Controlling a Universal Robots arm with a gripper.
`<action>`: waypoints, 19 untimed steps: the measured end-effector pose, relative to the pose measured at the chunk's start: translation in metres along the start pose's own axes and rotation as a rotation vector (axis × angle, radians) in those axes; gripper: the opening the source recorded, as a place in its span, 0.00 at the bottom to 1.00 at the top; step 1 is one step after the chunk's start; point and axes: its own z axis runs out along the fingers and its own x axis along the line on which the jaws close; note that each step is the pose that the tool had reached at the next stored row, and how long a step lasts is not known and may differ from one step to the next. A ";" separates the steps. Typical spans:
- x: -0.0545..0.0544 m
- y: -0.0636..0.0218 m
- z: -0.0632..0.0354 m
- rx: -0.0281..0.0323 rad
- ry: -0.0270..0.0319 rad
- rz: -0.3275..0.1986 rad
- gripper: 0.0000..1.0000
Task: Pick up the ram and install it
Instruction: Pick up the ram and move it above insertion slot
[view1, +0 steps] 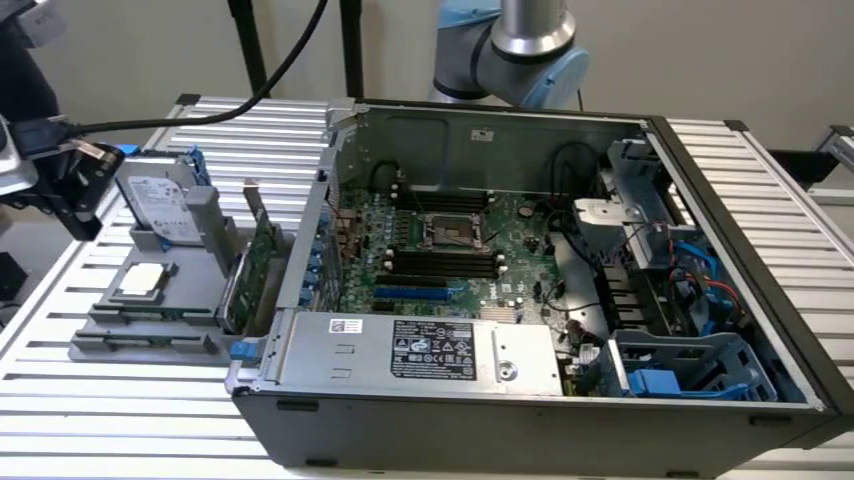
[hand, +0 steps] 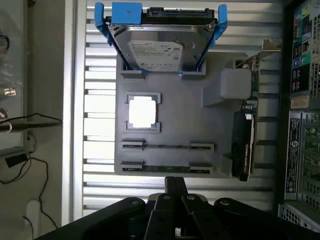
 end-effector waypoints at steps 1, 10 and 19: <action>0.000 0.0000 0.0008 0.0002 0.0008 -0.018 0.00; 0.000 -0.0005 0.0104 0.0014 0.0083 -0.182 0.00; 0.000 -0.0010 0.0199 0.0026 0.0158 -0.346 0.00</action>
